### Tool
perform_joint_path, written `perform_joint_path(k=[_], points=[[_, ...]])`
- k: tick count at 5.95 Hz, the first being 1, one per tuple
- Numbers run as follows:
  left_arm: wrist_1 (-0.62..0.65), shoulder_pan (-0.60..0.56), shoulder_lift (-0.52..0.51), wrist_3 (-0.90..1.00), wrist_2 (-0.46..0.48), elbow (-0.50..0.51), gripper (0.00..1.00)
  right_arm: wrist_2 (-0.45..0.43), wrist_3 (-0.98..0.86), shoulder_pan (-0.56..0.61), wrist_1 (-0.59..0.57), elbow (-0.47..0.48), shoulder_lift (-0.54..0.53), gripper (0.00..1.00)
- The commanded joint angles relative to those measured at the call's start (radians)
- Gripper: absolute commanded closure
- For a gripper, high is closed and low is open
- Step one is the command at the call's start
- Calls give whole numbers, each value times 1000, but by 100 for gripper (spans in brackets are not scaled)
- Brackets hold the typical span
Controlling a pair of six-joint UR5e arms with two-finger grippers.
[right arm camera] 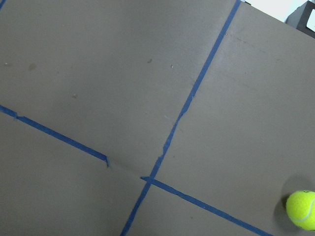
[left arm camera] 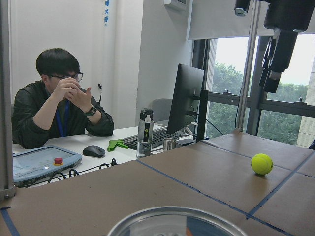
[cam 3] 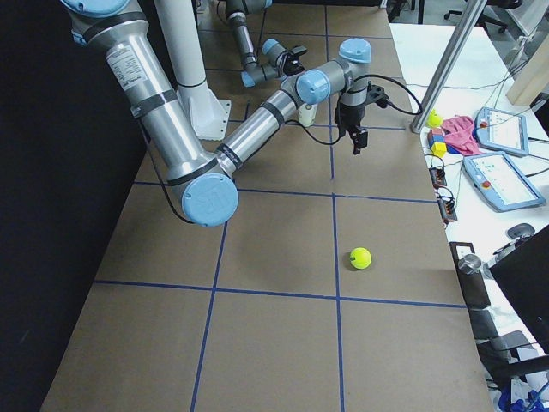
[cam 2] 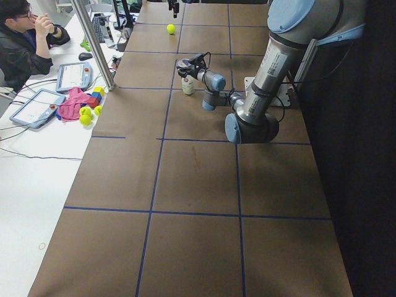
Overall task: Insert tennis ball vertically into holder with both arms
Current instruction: 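Move the right gripper back toward the remaining yellow ball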
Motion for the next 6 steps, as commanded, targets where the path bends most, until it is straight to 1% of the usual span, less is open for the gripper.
perform_joint_path(k=[1,2,3,4,5,6], points=[[2,0,0,0,0,-1,13,17,-96,56,242,-179,-52,1],[2,0,3,0,0,-1,13,51,-137,87,379,-283,-71,1],[2,0,14,2,0,0,13,73,-183,112,430,-311,-107,1],[0,0,16,2,0,-1,12,73,-250,118,434,-313,-150,1],[0,0,14,2,0,-1,12,70,-266,118,450,-322,-176,1],[0,0,14,2,0,-1,12,65,-260,117,659,-450,-189,1]])
